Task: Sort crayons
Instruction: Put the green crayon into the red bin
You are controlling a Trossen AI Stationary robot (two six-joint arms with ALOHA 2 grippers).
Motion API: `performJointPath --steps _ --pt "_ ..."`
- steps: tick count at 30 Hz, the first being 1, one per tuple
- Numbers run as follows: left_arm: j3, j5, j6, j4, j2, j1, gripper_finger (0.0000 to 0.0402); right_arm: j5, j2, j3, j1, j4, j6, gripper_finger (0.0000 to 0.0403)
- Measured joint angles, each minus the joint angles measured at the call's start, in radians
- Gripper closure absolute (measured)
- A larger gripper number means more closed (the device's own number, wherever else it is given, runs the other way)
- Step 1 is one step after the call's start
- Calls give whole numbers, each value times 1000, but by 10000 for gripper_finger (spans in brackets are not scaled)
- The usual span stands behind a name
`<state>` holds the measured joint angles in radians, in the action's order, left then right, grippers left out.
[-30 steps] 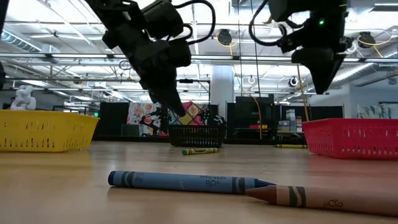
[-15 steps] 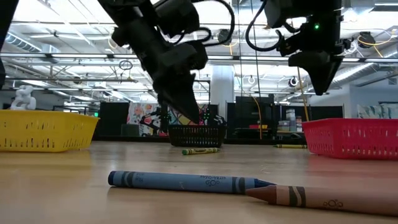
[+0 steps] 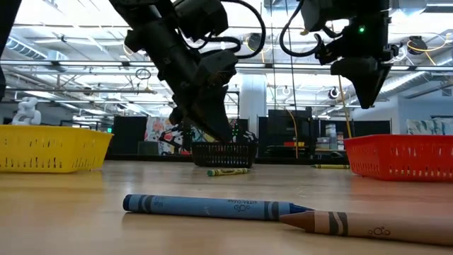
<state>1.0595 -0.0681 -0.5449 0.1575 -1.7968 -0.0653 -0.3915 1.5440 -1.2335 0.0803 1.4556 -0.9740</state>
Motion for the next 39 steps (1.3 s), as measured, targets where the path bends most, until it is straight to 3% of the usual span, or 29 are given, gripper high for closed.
performJointPath --steps 30,35,39 --pt "5 -84 -24 -82 -190 -37 330 0 0 0 0 -55 22 300" --pt "6 -88 18 -36 -195 -37 363 7 0 0 0 -58 60 300" --pt "6 -66 66 -29 -195 -35 392 80 0 0 0 -76 85 300"
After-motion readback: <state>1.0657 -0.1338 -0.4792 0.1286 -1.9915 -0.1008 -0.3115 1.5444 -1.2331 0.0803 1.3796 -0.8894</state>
